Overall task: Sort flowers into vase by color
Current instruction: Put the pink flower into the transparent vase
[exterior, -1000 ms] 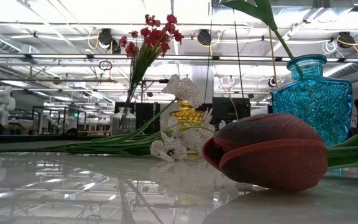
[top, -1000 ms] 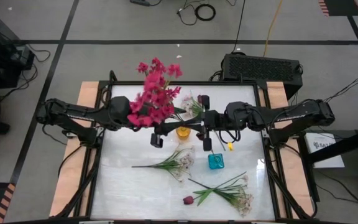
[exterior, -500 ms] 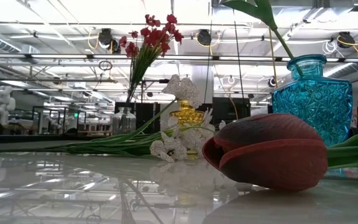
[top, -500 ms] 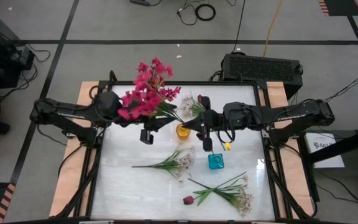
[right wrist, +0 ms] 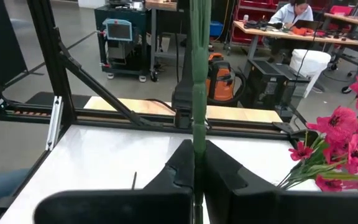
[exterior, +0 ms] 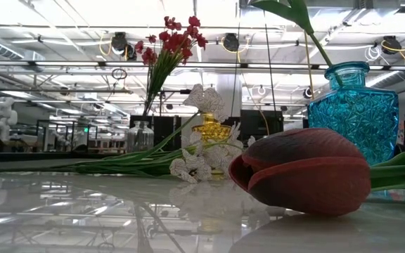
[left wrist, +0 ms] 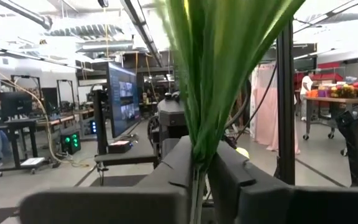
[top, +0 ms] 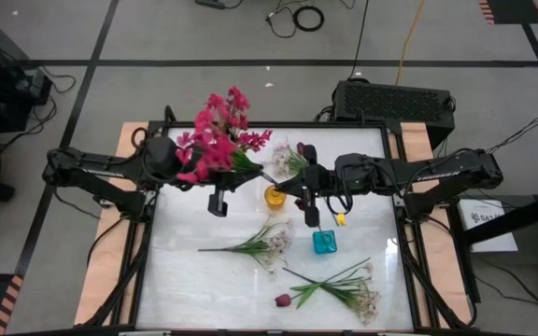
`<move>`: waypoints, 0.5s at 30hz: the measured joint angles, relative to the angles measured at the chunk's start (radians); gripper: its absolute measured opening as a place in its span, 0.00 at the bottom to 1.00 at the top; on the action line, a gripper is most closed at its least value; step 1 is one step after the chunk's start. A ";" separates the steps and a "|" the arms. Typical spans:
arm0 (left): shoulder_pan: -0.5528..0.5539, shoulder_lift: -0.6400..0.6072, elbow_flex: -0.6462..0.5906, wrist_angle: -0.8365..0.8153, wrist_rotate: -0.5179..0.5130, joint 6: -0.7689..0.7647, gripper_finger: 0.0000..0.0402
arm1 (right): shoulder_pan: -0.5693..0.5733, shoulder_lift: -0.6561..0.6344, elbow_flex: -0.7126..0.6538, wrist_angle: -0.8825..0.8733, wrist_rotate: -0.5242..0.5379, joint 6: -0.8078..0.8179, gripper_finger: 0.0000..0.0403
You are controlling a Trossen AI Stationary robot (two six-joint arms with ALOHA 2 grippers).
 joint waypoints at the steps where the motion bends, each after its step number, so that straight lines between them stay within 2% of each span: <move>1: 0.000 -0.007 0.000 -0.013 0.006 0.000 0.05 | 0.000 0.000 0.000 0.000 -0.001 -0.001 0.02; 5: 0.000 -0.034 0.000 -0.062 0.008 -0.002 0.03 | 0.002 0.000 0.000 -0.003 -0.002 -0.013 0.10; 10: 0.000 -0.079 0.001 -0.156 0.006 0.015 0.03 | 0.002 0.000 0.000 0.020 0.002 -0.022 0.28; 12: 0.000 -0.109 0.000 -0.217 -0.043 0.023 0.03 | 0.003 0.000 0.000 0.023 0.005 -0.022 0.35; 15: 0.000 -0.170 0.000 -0.311 -0.171 0.044 0.03 | 0.003 0.000 0.000 0.064 0.004 -0.023 0.43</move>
